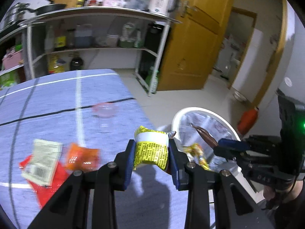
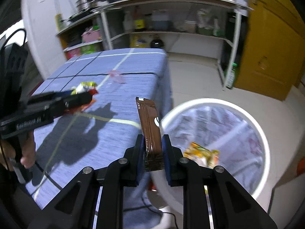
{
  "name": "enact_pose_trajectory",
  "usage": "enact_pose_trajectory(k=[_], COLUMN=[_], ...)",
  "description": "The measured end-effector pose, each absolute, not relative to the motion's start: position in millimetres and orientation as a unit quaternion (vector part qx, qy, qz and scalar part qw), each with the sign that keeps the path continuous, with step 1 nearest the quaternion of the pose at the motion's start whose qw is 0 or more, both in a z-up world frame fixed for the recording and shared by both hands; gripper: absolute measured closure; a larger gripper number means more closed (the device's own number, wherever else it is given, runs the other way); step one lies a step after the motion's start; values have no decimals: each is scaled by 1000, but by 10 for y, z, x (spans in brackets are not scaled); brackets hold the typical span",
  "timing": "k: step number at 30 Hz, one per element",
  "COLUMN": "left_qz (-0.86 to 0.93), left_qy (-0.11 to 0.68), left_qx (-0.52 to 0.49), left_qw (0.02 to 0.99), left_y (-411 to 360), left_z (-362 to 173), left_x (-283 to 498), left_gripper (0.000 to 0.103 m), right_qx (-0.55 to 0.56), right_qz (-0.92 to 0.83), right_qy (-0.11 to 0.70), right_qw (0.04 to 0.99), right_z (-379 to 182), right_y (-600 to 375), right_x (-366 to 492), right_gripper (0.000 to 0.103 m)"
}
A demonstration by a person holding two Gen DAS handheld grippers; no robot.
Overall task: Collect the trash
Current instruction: 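Carry both wrappers over the bin and open both tools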
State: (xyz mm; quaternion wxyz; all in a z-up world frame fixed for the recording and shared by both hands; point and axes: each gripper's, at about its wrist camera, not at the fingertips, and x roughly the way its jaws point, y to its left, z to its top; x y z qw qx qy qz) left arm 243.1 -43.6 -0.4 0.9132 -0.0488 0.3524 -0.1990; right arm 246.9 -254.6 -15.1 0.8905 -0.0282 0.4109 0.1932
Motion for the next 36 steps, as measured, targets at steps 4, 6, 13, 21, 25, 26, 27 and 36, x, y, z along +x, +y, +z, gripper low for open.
enact_pose_trajectory(k=[4, 6, 13, 21, 25, 26, 27, 36], left_qz=[-225, -237, -261, -263, -266, -266, -267, -265], left_qy=[357, 360, 375, 386, 389, 388, 388, 379], left_qx=[-45, -47, -42, -42, -45, -45, -48, -65], left_qw=[906, 901, 889, 883, 881, 881, 881, 884], left_y=[-801, -974, -1418, -1631, -1683, -1680, -1678, -1540], left_z=[-23, -30, -116, -162, -163, -162, -161, -68], left_x=[2450, 2495, 2600, 2673, 2668, 2668, 2667, 2635], left_gripper=[68, 68, 66, 61, 58, 53, 50, 48], right_qx=[-9, 1, 26, 31, 36, 37, 38, 35], right_qz=[165, 150, 112, 82, 73, 73, 73, 88], right_qy=[414, 418, 431, 427, 423, 420, 416, 396], right_qw=[895, 896, 895, 900, 902, 904, 906, 913], right_z=[-172, -207, -310, -319, -301, -284, -262, -136], right_y=[-2839, -2996, -3398, -3584, -3643, -3650, -3652, -3543], right_x=[2429, 2424, 2381, 2367, 2354, 2347, 2335, 2289], right_gripper=[83, 83, 83, 83, 83, 83, 83, 81])
